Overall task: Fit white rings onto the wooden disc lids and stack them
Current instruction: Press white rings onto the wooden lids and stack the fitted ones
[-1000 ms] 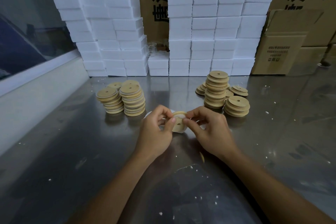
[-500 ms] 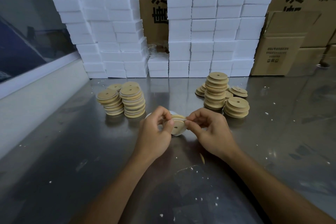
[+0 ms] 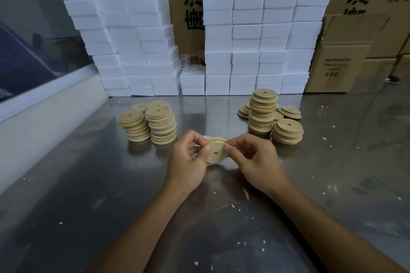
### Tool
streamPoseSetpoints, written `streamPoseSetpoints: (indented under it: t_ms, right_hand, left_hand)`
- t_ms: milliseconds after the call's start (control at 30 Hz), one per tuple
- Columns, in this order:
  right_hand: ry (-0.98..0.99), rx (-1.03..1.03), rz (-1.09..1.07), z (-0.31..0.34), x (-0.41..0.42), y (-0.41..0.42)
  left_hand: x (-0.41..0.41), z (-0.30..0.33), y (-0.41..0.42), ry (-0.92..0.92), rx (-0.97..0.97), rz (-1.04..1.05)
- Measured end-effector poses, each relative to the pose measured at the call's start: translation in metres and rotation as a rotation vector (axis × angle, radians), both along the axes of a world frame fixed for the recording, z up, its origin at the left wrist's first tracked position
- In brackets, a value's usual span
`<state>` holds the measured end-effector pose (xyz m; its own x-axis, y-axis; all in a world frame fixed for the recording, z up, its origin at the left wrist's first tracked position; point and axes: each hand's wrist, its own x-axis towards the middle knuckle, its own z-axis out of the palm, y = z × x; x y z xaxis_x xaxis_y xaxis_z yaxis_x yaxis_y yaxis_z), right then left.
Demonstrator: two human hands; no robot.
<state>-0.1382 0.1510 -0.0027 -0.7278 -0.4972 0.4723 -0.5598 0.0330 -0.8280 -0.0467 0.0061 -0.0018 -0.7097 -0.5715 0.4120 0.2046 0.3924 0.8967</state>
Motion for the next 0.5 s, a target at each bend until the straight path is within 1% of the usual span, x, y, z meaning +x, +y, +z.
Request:
streamPoseSetpoints:
  t_ms: [133,233,400,500]
  right_hand:
    - [-0.053,-0.017,0.026,0.003,-0.002,-0.001]
    - [-0.107,-0.012,0.044,0.004,-0.004,0.000]
    - [-0.121,0.035,0.076,0.009,-0.007,0.005]
    - [-0.086,0.047,0.074,0.010,-0.005,0.006]
  left_hand:
    - [0.003,0.004,0.002,0.005,0.072,-0.008]
    - [0.004,0.005,0.003,-0.011,0.087,-0.018]
    - [0.006,0.009,0.005,-0.047,0.157,-0.057]
    - [0.007,0.012,0.004,-0.054,0.153,-0.063]
